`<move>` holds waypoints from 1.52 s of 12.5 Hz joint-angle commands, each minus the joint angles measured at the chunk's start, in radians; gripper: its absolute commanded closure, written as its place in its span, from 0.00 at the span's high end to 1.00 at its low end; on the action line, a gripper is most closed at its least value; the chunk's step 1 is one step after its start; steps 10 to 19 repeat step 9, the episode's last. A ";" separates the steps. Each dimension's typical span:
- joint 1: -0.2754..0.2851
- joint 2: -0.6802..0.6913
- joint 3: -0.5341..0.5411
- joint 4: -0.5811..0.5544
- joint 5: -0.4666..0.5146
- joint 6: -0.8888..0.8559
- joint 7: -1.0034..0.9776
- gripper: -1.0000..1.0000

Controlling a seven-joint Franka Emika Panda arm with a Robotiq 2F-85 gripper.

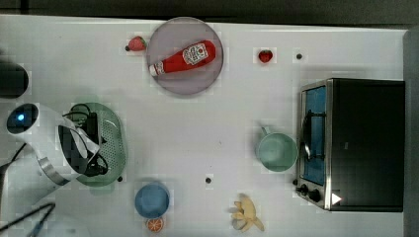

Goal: Drag strainer right to left.

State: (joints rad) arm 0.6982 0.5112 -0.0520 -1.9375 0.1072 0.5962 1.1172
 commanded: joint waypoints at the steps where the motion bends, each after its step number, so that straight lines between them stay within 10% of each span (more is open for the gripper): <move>1: -0.032 -0.267 -0.133 0.046 -0.004 -0.140 -0.287 1.00; 9: -0.104 -0.628 -0.515 0.090 -0.160 -0.387 -0.909 1.00; 19: -0.104 -0.628 -0.515 0.090 -0.160 -0.387 -0.909 1.00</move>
